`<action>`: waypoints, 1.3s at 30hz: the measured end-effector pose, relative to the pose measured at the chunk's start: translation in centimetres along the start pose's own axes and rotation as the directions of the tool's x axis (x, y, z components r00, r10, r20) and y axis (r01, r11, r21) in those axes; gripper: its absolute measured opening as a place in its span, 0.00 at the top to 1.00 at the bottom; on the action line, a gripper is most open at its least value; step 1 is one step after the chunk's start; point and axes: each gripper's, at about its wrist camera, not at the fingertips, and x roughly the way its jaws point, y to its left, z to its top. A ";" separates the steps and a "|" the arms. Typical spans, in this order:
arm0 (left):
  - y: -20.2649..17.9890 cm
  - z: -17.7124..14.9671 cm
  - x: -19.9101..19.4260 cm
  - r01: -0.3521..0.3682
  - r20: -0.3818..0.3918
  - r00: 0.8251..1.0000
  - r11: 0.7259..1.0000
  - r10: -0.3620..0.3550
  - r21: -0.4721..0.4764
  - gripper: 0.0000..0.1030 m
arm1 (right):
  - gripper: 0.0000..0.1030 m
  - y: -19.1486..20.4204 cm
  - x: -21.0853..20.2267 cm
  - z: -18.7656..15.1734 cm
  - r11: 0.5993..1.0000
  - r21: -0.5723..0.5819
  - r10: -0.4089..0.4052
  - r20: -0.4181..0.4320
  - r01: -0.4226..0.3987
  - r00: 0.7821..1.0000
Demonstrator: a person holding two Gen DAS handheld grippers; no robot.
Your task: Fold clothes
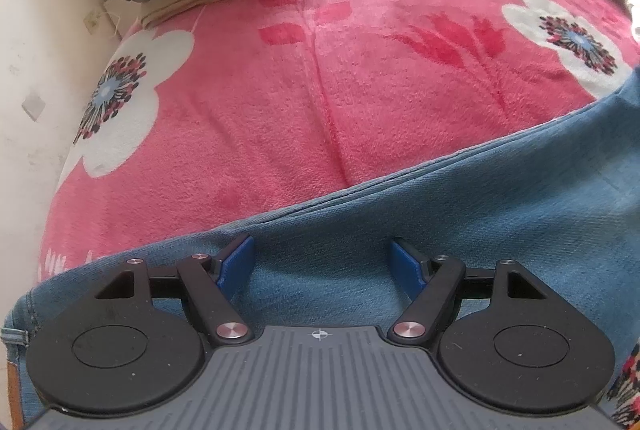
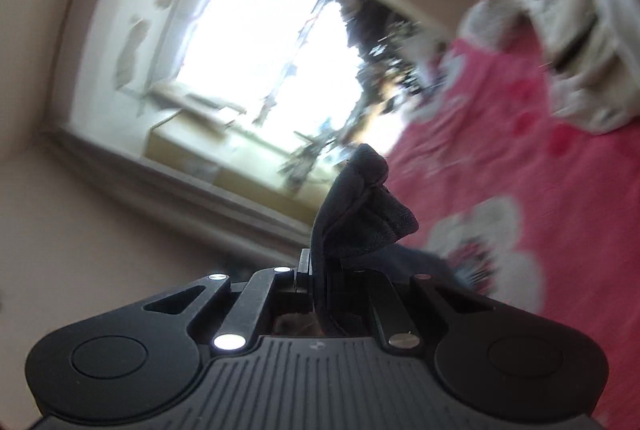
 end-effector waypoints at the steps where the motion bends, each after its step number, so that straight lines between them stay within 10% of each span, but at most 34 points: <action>1: 0.0 -0.1 0.0 0.003 0.006 1.000 1.000 -0.003 -0.003 0.27 | 0.93 1.3 0.2 -0.7 1.000 -0.018 0.016 -0.020 -0.017 1.000; 21: 5.0 -2.6 -5.7 0.082 0.116 0.991 0.984 -0.064 -0.158 0.28 | 0.93 13.4 3.6 -15.5 0.983 -0.107 0.102 -0.358 -0.149 0.928; 28: 13.9 -8.6 -11.4 0.013 0.103 0.994 0.915 0.031 -0.404 0.28 | 0.93 14.8 7.4 -23.4 0.974 -0.151 0.070 -0.512 -0.170 0.856; 39: 17.5 -14.0 -9.6 0.050 0.060 0.998 0.881 -0.025 -0.471 0.28 | 0.93 18.0 12.5 -36.4 0.906 -0.335 -0.061 -0.709 -0.259 0.703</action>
